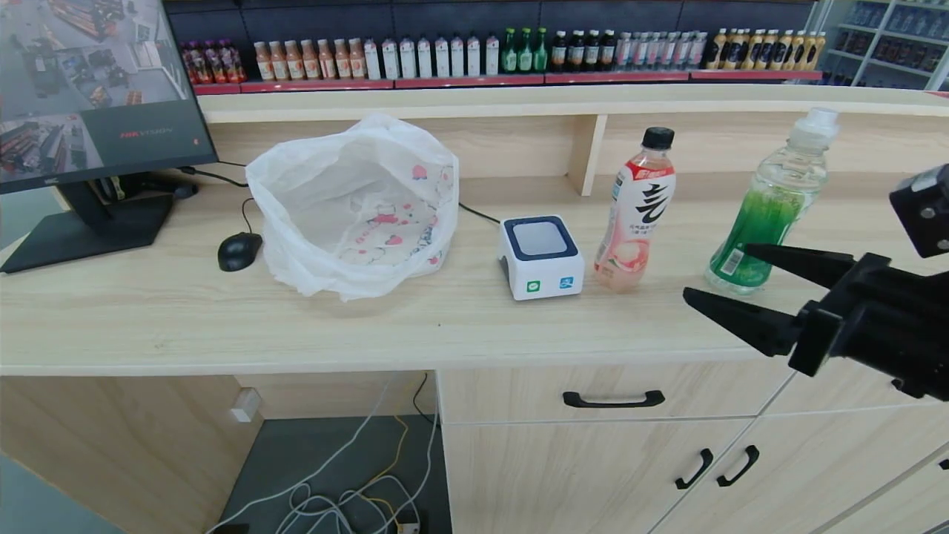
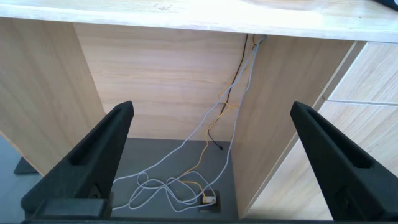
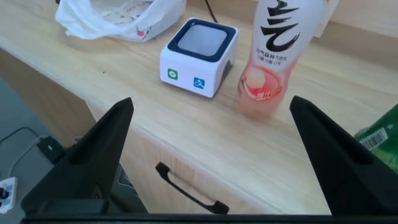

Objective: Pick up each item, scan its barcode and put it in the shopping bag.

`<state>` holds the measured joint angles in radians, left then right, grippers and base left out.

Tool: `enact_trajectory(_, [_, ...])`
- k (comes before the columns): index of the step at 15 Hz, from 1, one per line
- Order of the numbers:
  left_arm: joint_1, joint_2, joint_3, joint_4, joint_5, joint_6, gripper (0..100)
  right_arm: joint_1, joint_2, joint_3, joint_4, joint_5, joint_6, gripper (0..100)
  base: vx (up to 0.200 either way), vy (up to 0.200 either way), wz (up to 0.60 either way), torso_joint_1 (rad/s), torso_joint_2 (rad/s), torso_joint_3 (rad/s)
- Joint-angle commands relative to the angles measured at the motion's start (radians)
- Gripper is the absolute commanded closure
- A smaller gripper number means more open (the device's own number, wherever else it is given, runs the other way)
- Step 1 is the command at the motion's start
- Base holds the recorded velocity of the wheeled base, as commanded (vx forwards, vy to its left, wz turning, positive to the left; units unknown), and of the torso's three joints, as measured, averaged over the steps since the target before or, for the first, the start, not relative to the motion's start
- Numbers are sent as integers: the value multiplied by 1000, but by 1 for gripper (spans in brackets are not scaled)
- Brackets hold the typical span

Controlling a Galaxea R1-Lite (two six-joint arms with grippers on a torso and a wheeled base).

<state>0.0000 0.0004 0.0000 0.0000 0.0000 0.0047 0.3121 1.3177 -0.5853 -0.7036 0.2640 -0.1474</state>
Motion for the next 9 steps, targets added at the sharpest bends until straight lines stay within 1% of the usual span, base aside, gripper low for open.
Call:
enact_trajectory(1, [0,0,0,0,0,0,0,10,121,-70,-25,1,5,0,0,0,0,0,0,0])
enact_trajectory(2, [0,0,0,0,0,0,0,44,150,-103,-39,1,25,0,0,0,0,0,0,0])
enact_trajectory(3, [0,0,0,0,0,0,0,54,155,-116,-43,-2,37,0,0,0,0,0,0,0])
enact_trajectory(5, [0,0,0,0,0,0,0,53,189,-130,-48,-114,52,0,0,0,0,0,0,0])
enact_trajectory(6, [0,0,0,0,0,0,0,54,196,-131,-56,-121,57,0,0,0,0,0,0,0])
enact_trajectory(7, [0,0,0,0,0,0,0,53,215,-126,-96,-149,65,0,0,0,0,0,0,0])
enact_trajectory(9, [0,0,0,0,0,0,0,53,245,-149,-119,-246,83,0,0,0,0,0,0,0])
